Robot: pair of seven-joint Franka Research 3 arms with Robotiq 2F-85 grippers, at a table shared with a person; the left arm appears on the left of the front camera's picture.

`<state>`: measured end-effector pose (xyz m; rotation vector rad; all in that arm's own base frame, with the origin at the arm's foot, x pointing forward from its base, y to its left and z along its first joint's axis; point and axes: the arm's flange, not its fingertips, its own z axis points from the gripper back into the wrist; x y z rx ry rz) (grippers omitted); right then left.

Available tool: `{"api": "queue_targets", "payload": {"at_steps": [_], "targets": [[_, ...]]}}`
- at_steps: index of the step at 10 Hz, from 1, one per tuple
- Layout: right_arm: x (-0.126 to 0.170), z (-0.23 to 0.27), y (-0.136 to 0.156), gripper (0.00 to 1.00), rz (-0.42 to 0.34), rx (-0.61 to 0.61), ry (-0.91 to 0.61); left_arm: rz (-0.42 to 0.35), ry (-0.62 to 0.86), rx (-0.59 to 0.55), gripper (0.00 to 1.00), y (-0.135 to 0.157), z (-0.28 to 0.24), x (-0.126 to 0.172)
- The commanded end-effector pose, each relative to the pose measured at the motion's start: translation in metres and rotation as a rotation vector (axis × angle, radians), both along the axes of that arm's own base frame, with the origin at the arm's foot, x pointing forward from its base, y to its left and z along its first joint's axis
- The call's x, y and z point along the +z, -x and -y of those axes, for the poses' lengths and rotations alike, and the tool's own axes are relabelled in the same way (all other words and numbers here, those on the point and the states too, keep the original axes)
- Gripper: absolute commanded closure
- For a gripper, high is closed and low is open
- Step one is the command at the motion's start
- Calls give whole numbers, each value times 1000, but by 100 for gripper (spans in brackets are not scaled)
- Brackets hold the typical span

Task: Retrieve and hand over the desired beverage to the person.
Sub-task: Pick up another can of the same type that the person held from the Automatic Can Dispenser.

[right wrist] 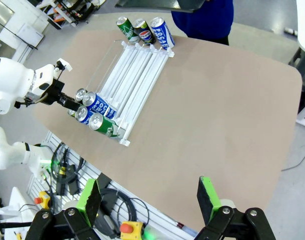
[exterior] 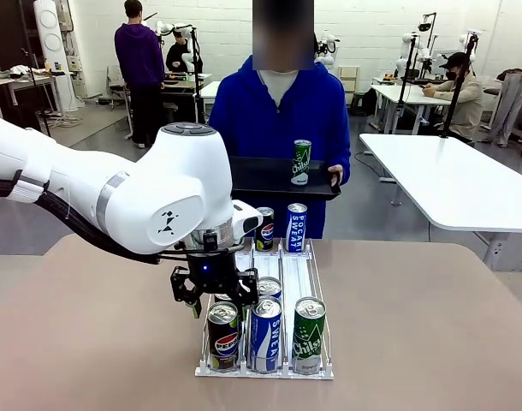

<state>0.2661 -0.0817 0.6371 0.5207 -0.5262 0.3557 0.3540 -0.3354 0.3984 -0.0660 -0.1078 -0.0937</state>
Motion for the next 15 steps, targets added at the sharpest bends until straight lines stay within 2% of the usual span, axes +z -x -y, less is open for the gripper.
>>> {"api": "queue_targets", "payload": {"at_steps": [1,2,4,5,6,15], "targets": [[-2,0,-2,0,7,17,-20,-9,-16,-16,86,0,2,-2],[-2,0,-2,0,7,17,-20,-32,-18,-14,100,0,3,-2],[-2,0,-2,0,7,17,-20,-66,-37,-4,100,1,3,-2],[-2,0,-2,0,7,17,-20,-80,-42,1,94,0,3,-2],[-2,0,-2,0,7,17,-20,-91,-47,3,100,0,3,-2],[-2,0,-2,0,7,17,-20,-122,-61,-7,100,-1,3,-4]]}}
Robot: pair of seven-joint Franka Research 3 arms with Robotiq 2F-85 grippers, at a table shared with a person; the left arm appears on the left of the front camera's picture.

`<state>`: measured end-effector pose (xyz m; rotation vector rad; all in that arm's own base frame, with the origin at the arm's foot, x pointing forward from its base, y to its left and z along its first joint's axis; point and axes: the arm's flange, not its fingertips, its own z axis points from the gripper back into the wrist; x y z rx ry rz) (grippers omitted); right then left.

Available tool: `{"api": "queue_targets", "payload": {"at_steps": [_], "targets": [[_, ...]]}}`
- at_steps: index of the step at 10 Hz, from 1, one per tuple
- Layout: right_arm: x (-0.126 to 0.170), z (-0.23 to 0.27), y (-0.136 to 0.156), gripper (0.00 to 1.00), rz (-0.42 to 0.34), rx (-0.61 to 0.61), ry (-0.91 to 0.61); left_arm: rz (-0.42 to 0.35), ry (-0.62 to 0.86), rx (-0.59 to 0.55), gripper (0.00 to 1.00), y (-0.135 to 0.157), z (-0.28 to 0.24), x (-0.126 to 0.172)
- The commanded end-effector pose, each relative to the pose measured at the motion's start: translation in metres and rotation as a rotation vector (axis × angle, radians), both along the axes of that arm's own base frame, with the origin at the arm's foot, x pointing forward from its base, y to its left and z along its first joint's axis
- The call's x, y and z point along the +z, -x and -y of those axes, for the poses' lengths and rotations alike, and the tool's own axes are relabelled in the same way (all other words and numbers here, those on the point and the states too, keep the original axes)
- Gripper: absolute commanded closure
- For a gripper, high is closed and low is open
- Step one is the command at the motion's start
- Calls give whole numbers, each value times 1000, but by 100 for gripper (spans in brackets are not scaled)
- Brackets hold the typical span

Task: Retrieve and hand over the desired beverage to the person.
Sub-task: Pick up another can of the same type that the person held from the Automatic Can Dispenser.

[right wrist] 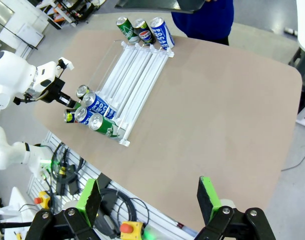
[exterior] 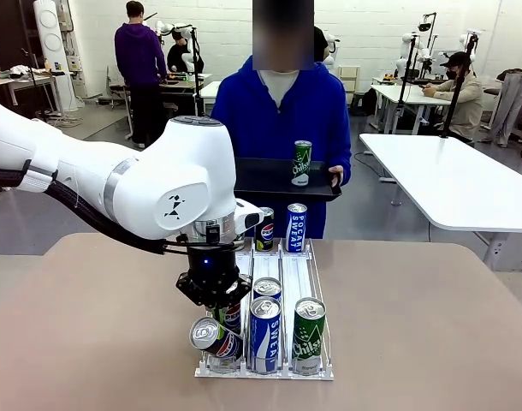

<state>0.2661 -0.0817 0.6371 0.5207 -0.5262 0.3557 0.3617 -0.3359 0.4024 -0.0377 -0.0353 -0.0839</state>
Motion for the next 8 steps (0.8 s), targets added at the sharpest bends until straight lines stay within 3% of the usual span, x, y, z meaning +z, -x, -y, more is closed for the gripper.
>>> {"api": "queue_targets", "payload": {"at_steps": [1,6,8], "targets": [[-2,0,-2,0,7,17,-20,-50,-29,-18,100,7,1,-8],[-2,0,-2,0,7,17,-20,-34,-11,-30,100,10,-2,2],[-2,0,-2,0,7,17,-20,-3,8,-68,100,23,-6,30]]}}
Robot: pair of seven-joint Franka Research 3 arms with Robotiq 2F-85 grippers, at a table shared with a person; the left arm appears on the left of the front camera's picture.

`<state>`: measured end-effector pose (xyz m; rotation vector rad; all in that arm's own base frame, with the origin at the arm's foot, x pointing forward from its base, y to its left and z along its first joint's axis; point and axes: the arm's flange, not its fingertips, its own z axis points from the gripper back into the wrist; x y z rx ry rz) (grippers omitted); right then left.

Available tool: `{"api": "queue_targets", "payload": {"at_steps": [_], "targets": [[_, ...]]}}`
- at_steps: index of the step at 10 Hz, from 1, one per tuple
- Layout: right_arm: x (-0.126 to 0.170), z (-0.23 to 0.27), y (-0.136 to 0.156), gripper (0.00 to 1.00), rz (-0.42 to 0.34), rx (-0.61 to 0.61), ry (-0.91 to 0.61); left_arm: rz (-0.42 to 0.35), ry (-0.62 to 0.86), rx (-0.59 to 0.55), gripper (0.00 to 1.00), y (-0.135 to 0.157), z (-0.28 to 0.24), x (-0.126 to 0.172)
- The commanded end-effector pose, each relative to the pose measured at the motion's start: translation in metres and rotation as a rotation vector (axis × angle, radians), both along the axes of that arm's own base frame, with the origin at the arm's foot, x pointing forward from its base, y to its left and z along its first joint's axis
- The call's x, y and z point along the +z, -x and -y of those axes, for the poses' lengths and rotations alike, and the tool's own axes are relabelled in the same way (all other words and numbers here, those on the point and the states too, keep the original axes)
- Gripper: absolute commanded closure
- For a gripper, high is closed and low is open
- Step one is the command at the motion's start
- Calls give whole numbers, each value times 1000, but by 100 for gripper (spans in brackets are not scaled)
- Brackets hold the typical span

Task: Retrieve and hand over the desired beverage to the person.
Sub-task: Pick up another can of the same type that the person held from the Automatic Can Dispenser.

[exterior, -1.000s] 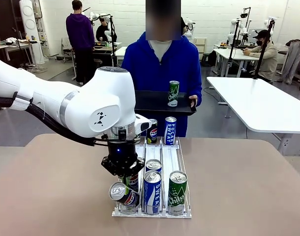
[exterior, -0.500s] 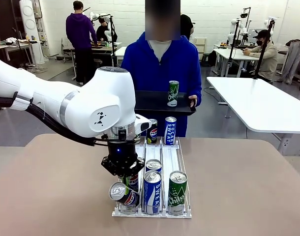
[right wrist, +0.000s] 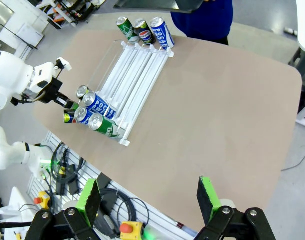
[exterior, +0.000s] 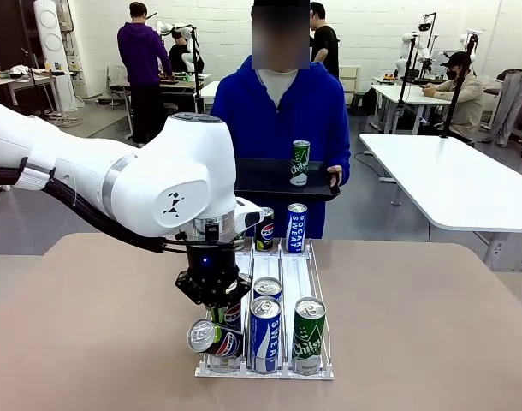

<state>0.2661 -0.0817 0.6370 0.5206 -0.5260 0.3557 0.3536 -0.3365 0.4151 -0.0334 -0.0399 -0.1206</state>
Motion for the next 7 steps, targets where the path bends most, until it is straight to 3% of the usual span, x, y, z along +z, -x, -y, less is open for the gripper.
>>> {"api": "queue_targets", "payload": {"at_steps": [1,4,7], "targets": [[-2,0,-2,0,7,17,-21,23,31,-46,100,25,-12,37],[-2,0,-2,0,7,17,-21,88,79,-70,100,55,-33,81],[-2,0,-2,0,7,17,-21,124,130,-78,100,71,-51,95]]}}
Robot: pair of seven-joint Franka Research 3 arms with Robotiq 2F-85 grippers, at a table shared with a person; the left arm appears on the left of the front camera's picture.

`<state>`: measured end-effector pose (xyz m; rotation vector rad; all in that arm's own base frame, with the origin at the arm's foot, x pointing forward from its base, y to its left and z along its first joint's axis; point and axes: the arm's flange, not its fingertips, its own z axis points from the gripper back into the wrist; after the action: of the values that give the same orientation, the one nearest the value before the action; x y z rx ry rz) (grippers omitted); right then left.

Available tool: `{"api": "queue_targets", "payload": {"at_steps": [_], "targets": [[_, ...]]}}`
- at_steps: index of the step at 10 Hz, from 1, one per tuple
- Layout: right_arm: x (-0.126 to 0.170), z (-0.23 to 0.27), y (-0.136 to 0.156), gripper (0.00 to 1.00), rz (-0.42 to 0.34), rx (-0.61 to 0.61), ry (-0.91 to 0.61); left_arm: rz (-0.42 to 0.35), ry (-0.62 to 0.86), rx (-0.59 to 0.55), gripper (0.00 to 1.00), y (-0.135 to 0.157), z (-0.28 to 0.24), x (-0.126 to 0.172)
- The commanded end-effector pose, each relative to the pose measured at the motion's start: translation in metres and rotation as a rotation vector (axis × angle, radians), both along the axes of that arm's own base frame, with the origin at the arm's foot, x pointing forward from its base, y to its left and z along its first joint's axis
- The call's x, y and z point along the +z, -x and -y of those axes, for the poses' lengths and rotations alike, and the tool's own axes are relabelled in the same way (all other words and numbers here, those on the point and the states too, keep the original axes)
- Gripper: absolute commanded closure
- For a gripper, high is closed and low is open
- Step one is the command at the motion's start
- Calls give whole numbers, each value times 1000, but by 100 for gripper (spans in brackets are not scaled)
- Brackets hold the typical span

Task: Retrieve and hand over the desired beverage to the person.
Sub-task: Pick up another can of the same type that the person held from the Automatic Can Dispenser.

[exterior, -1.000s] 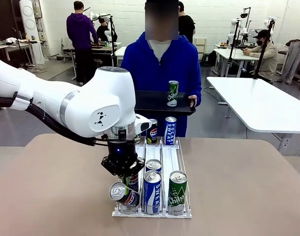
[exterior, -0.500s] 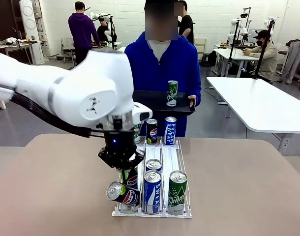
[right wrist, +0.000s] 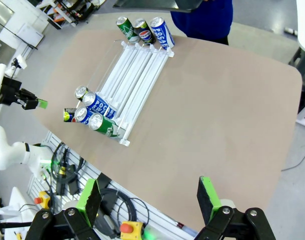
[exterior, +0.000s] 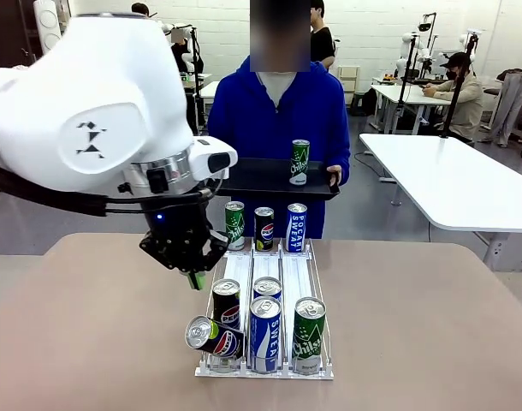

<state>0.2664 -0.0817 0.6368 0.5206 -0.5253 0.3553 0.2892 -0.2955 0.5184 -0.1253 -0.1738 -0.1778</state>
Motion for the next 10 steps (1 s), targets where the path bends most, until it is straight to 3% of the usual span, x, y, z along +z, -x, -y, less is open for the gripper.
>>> {"api": "queue_targets", "payload": {"at_steps": [1,2,3,4,5,6,7,10], "targets": [[-2,0,-2,0,8,17,-21,-5,37,-24,100,7,-12,-9],[-2,0,-2,0,8,17,-21,-8,55,-45,100,5,-14,-11],[-2,0,-2,0,8,17,-21,-6,64,-56,41,4,-15,-13],[-2,0,-2,0,8,17,-21,-8,63,-57,41,4,-15,-15],[-2,0,-2,0,8,17,-21,-9,61,-59,0,3,-14,-17],[-2,0,-2,0,8,17,-21,-12,59,-59,39,2,-14,-18],[-2,0,-2,0,8,17,-21,-13,60,-57,0,2,-13,-18],[-2,0,-2,0,8,17,-21,-18,56,-63,1,1,-13,-19]]}}
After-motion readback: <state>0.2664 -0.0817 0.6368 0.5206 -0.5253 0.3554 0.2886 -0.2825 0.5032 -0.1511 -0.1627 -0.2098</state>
